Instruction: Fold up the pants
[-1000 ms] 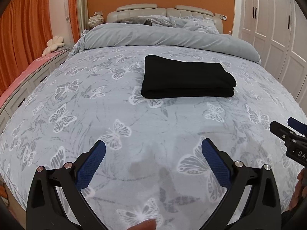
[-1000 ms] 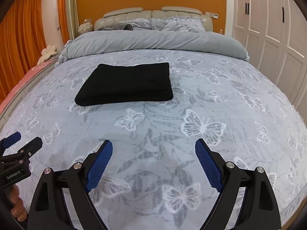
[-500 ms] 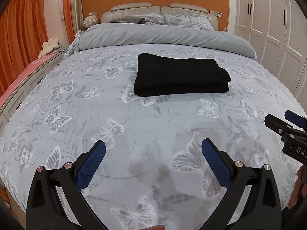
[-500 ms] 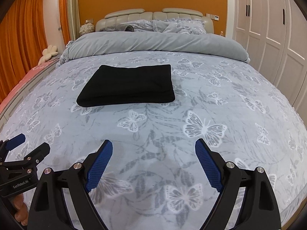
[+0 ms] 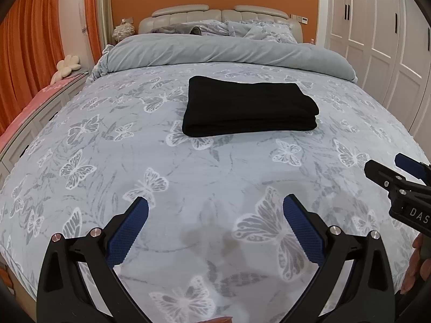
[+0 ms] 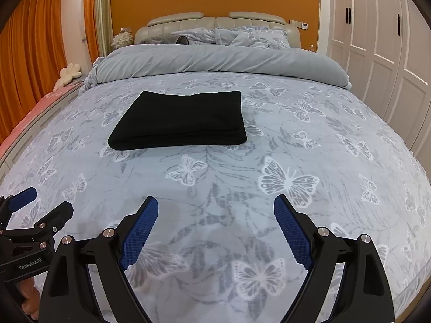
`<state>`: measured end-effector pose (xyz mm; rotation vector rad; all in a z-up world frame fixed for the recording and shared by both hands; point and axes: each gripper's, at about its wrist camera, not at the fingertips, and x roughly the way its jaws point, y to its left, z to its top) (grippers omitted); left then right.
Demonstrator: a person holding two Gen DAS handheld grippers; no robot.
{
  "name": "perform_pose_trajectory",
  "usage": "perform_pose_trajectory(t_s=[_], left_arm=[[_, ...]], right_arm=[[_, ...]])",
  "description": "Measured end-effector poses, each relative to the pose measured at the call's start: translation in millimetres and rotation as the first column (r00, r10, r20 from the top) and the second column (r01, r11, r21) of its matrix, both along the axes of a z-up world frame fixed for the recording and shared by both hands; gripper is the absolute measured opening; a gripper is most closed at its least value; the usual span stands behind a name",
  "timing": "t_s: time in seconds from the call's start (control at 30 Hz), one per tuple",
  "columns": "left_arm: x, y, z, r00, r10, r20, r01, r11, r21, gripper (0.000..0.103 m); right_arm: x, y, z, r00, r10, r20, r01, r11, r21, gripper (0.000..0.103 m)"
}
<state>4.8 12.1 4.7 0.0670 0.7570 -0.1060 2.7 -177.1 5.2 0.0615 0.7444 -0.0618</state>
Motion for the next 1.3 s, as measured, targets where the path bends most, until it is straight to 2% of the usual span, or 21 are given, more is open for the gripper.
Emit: perform_pose_trajectory(t_s=[1.3], left_arm=[[-0.4, 0.5, -0.8, 1.0, 0.001, 0.003, -0.001, 1.0, 0.007, 0.098]], right_arm=[[0.2, 1.2, -0.4, 1.0, 0.001, -0.001, -0.001, 1.0, -0.002, 0.086]])
